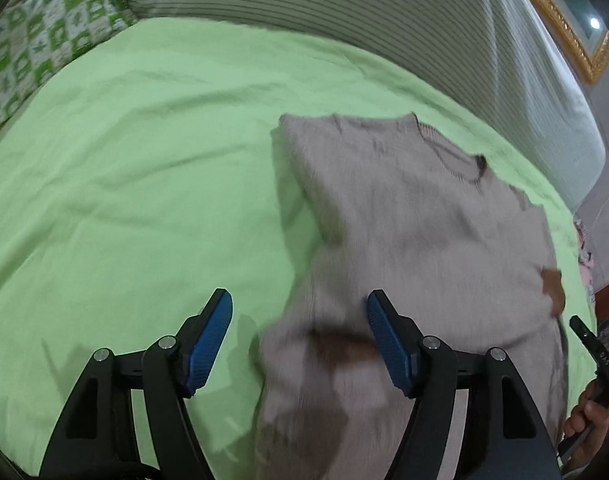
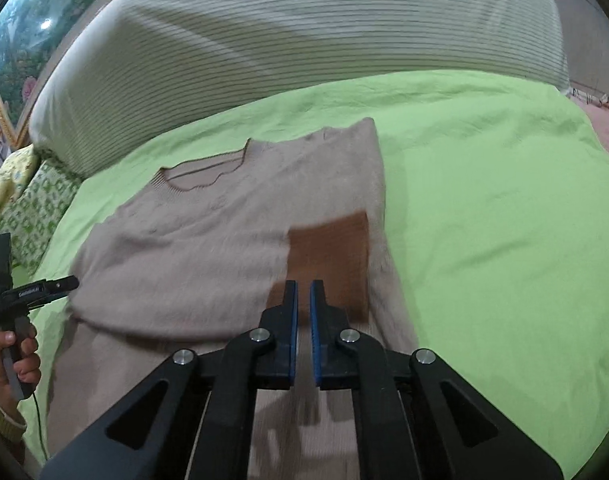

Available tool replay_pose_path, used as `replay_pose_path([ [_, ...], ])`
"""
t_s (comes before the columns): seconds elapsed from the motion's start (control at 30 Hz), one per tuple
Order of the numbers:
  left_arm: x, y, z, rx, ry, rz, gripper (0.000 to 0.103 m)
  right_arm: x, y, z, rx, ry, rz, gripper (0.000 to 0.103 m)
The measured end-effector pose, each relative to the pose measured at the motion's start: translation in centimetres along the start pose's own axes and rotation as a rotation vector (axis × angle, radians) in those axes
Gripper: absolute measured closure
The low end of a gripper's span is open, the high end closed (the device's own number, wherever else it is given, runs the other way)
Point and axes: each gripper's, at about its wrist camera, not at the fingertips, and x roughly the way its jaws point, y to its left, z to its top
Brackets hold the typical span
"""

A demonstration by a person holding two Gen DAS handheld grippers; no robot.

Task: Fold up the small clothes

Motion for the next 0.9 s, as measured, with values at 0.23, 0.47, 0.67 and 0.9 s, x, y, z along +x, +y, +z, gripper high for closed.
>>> replay_pose_path([
  [0.23, -5.6, 0.6, -8.4, -0.033, 0.047, -0.061, 0.03, -5.2, -1.0, -4.7, 0.016, 0.005, 0.012, 0.058],
  [0.47, -8.3, 0.4, -16.2, -0.025, 0.098, -0.054, 0.025, -9.2, -2.3, -8.7, 0.038, 0.014, 0.001, 0.058],
  [0.67, -9.3, 1.1, -20.0, -0.039, 0.123, -0.048, 0.023, -11.2, -3.9, -12.3, 0.093, 0.033, -0.03, 0.057],
  [0.9, -10.5, 1.2, -22.5, -0.017, 0.123, -0.058, 0.022, -12.8, -5.2, -15.4, 0.13, 0.056, -0.036, 0.057],
])
